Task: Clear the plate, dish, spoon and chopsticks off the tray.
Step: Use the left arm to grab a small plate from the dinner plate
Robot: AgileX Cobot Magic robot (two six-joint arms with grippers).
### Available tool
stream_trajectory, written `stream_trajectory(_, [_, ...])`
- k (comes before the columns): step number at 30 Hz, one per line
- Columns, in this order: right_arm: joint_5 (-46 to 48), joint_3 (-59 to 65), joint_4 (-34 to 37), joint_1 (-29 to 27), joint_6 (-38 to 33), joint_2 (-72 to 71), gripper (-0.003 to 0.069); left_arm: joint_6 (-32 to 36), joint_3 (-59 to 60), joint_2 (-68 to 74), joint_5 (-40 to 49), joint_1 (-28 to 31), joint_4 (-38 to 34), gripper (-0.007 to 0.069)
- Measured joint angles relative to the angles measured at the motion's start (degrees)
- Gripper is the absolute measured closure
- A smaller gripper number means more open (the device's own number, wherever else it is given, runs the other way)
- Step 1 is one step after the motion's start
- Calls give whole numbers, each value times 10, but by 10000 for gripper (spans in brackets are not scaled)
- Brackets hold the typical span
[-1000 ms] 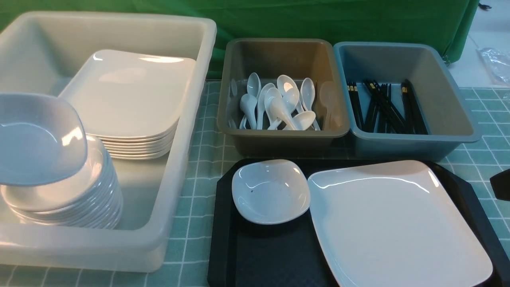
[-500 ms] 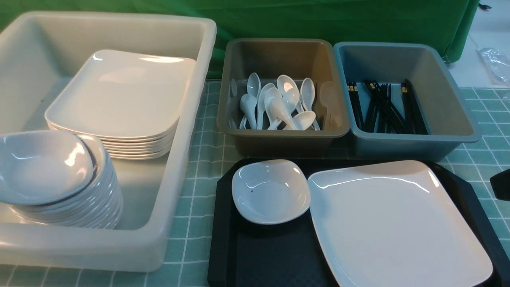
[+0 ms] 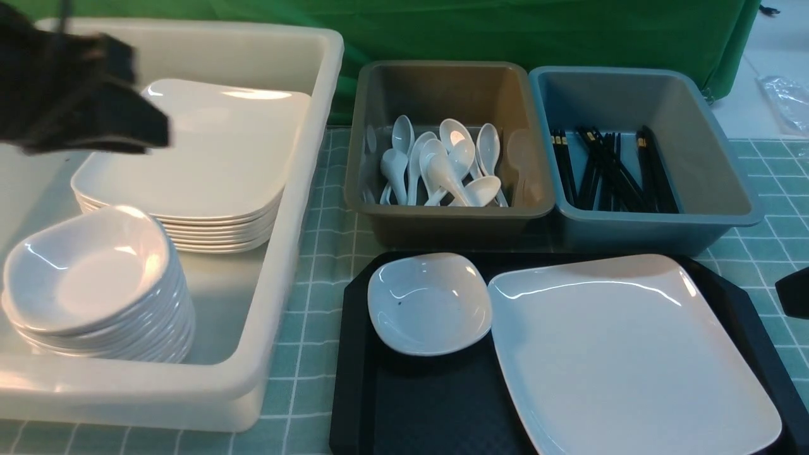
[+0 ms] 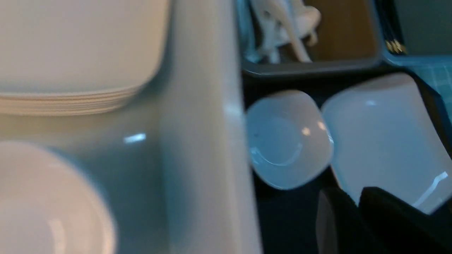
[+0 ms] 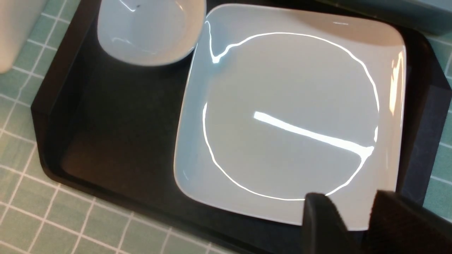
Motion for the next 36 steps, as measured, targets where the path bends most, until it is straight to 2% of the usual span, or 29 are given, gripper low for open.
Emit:
stream_trajectory(1, [-1, 0, 0, 0, 0, 0, 421, -13, 0, 16, -12, -45, 12, 596])
stream_trajectory(7, [-4, 0, 0, 0, 0, 0, 421, -36, 0, 113, -61, -202, 96, 606])
stream_trajectory(10, [-4, 0, 0, 0, 0, 0, 421, -37, 0, 192, -86, -279, 162, 555])
stream_trajectory(11, [-4, 0, 0, 0, 0, 0, 421, -38, 0, 196, -88, -282, 165, 550])
stream_trajectory(13, [-4, 0, 0, 0, -1, 0, 421, -41, 0, 246, -111, -314, 196, 471])
stream_trajectory(16, [-4, 0, 0, 0, -1, 0, 421, -44, 0, 294, -153, -332, 226, 338])
stream_trajectory(17, [-4, 0, 0, 0, -1, 0, 421, -44, 0, 296, -153, -333, 231, 338])
stream_trajectory(22, [-4, 0, 0, 0, -2, 0, 421, -49, 0, 339, -212, -335, 294, 155])
stream_trajectory(24, [-4, 0, 0, 0, -2, 0, 421, -50, 0, 345, -231, -335, 314, 130])
stream_trajectory(30, [-4, 0, 0, 0, -2, 0, 421, -52, 0, 365, -255, -335, 348, 120])
stream_trajectory(33, [-4, 0, 0, 0, -2, 0, 421, -52, 0, 373, -255, -335, 356, 149])
stream_trajectory(36, [-4, 0, 0, 0, -2, 0, 421, -52, 0, 382, -255, -335, 358, 221])
